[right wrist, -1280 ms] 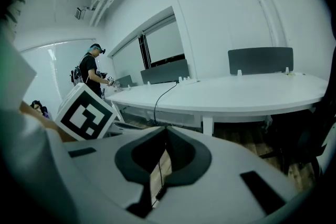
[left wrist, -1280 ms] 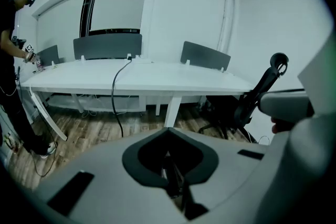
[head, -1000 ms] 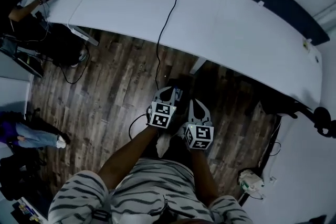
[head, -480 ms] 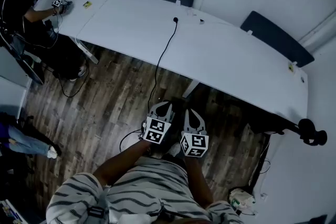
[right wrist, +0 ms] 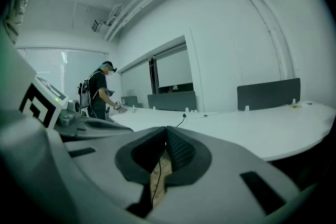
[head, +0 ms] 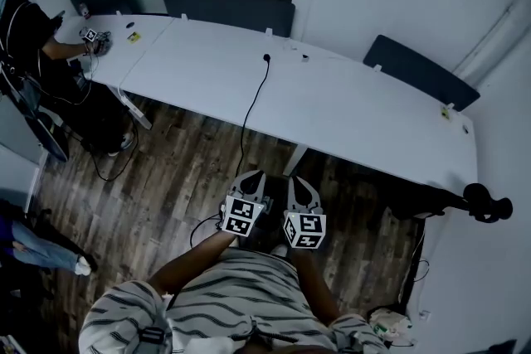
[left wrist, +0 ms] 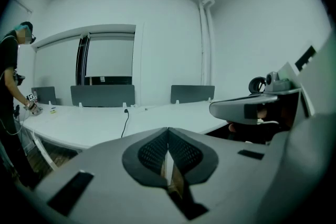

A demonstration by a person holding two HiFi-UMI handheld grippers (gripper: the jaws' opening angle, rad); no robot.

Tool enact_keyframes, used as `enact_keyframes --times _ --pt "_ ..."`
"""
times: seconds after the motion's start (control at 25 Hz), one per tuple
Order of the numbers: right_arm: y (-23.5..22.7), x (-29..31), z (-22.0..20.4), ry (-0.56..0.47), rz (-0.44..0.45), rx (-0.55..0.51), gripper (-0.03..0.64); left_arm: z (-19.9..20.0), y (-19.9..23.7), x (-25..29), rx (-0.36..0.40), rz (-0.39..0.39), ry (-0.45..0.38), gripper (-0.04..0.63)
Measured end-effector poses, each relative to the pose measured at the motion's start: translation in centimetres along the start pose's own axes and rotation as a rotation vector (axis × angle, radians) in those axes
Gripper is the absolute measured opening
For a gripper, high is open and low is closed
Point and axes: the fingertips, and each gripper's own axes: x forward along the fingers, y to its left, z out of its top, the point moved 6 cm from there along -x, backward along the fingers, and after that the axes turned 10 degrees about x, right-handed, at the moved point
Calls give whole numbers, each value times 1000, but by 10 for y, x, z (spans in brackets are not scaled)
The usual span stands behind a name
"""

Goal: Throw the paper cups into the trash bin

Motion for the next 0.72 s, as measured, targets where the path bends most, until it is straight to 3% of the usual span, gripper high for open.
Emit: enact_keyframes --times 0.2,0.4,0.72 --pt "-5 5 12 -29 6 -2 9 12 6 -3 -3 23 -45 23" --pt "-2 7 18 -49 37 62 9 22 9 -4 3 26 -81 25" --pt "-8 8 34 -97 32 34 9 42 13 -3 -8 28 -165 24"
